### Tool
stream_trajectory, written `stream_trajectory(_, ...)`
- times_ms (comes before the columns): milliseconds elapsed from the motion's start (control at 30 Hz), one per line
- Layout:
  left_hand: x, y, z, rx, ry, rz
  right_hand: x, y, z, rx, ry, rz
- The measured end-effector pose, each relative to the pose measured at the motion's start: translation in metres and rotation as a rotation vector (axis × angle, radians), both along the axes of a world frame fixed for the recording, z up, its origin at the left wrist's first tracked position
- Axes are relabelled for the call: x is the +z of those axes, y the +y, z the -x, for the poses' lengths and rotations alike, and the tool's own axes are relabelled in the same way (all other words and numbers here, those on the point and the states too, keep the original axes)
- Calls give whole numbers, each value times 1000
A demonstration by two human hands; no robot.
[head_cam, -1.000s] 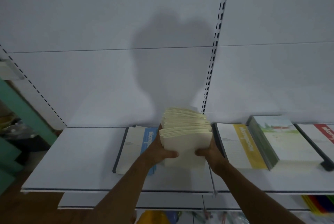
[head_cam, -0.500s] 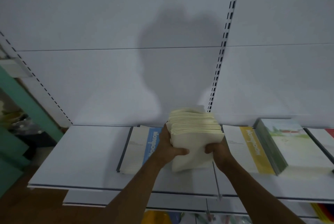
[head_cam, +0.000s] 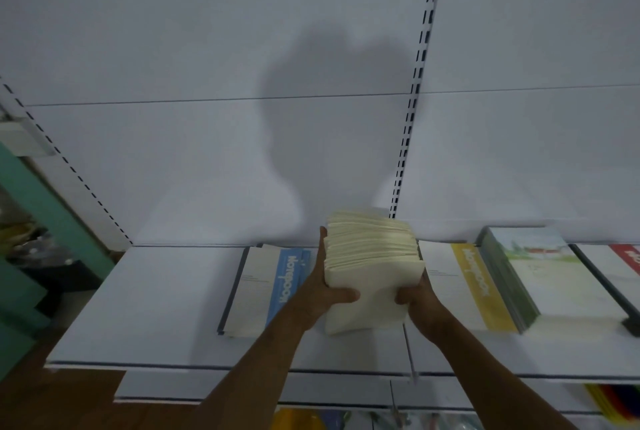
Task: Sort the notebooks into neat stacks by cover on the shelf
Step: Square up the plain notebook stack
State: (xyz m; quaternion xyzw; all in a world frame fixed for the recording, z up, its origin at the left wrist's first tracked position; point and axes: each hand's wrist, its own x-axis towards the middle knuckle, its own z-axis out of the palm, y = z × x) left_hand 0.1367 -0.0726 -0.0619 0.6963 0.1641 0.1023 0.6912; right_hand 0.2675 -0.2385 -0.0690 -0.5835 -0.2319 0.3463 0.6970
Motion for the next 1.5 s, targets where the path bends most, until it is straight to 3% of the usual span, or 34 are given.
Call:
stream_trajectory(333, 7, -4, 0, 91, -19, -85, 17, 16, 3, -99, -109, -24)
stream_trajectory(867, 14, 21, 8, -125, 101, -340, -1, -2, -3, 14, -117, 83)
stream_trajectory(1200, 3, 5, 6, 15, 113, -49, -2, 10, 2, -44, -89, 51)
stream_trajectory(1500, -6, -4, 9, 69, 122, -9, -1, 4, 7, -54, -59, 40)
